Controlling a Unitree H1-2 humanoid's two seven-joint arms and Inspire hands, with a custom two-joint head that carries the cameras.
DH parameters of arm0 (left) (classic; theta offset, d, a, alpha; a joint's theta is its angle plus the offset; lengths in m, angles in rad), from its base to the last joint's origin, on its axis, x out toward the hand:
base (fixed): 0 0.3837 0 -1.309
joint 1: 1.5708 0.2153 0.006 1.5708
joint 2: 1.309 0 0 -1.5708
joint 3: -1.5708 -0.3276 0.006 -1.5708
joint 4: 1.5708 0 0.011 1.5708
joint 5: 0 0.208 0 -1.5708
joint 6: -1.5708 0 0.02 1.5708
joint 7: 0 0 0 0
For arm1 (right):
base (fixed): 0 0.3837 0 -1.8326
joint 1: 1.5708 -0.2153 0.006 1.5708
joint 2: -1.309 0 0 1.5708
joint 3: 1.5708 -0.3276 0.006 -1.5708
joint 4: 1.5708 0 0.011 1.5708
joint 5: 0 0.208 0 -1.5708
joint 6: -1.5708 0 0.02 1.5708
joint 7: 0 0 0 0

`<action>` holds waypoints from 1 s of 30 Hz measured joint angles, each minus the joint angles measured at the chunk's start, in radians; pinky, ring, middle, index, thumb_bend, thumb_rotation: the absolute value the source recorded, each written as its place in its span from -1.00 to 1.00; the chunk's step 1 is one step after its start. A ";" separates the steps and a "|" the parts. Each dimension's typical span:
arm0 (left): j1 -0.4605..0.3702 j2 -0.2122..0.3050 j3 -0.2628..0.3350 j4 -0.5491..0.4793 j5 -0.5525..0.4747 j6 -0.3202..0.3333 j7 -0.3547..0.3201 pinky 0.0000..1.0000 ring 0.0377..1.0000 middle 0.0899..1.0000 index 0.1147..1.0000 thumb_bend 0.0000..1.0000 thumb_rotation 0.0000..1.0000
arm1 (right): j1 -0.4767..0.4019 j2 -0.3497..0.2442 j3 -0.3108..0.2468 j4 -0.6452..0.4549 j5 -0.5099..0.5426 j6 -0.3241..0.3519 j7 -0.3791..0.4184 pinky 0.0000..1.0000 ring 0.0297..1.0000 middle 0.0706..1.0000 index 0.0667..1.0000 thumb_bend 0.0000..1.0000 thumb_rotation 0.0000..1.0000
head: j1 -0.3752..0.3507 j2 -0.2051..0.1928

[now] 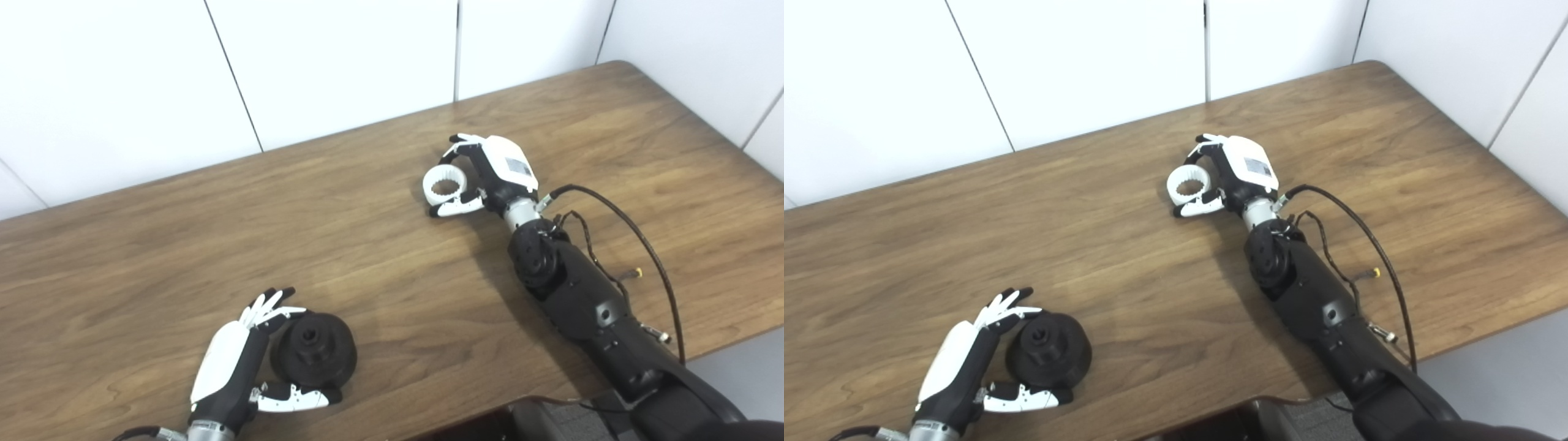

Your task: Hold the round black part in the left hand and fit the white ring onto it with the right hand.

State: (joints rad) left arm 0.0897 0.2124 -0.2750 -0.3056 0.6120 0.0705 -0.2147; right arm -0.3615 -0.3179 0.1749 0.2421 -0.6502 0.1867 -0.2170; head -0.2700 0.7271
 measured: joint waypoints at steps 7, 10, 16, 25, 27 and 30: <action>0.000 0.000 0.005 -0.009 -0.001 0.006 -0.019 1.00 0.99 0.88 0.10 0.78 -0.50 | 0.003 0.000 0.002 0.001 -0.005 -0.013 -0.022 0.77 0.69 0.58 -0.10 0.03 -0.73 | 0.000 0.000; 0.000 0.000 0.007 -0.009 -0.001 0.006 -0.020 1.00 0.99 0.88 0.10 0.78 -0.50 | 0.005 0.000 0.002 0.001 -0.009 -0.017 -0.030 0.78 0.71 0.57 -0.10 0.03 -0.73 | 0.000 0.003; -0.001 0.000 0.009 -0.009 0.000 0.006 -0.021 1.00 0.99 0.88 0.10 0.78 -0.51 | 0.022 0.000 0.000 -0.021 -0.010 -0.038 -0.045 0.85 0.74 0.59 -0.10 0.02 -0.72 | -0.002 0.003; -0.003 0.000 0.009 -0.009 0.001 0.006 -0.021 1.00 1.00 0.88 0.10 0.78 -0.50 | 0.071 -0.004 -0.030 -0.162 -0.024 -0.033 -0.027 0.84 0.73 0.59 -0.10 0.02 -0.71 | 0.008 0.005; -0.004 0.000 0.008 -0.009 0.004 0.006 -0.022 1.00 1.00 0.89 0.10 0.77 -0.50 | 0.069 -0.004 -0.040 -0.197 -0.024 -0.030 -0.023 0.83 0.75 0.60 -0.10 0.02 -0.71 | 0.028 0.008; -0.005 0.000 0.006 -0.009 0.010 0.007 -0.022 1.00 1.00 0.89 0.11 0.76 -0.48 | 0.068 -0.001 -0.044 -0.257 -0.024 -0.027 -0.006 0.75 0.73 0.60 -0.10 0.02 -0.71 | 0.067 0.012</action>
State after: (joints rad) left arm 0.0850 0.2121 -0.2687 -0.3144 0.6219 0.0771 -0.2369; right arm -0.2936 -0.3191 0.1314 -0.0152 -0.6739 0.1600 -0.2230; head -0.2026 0.7394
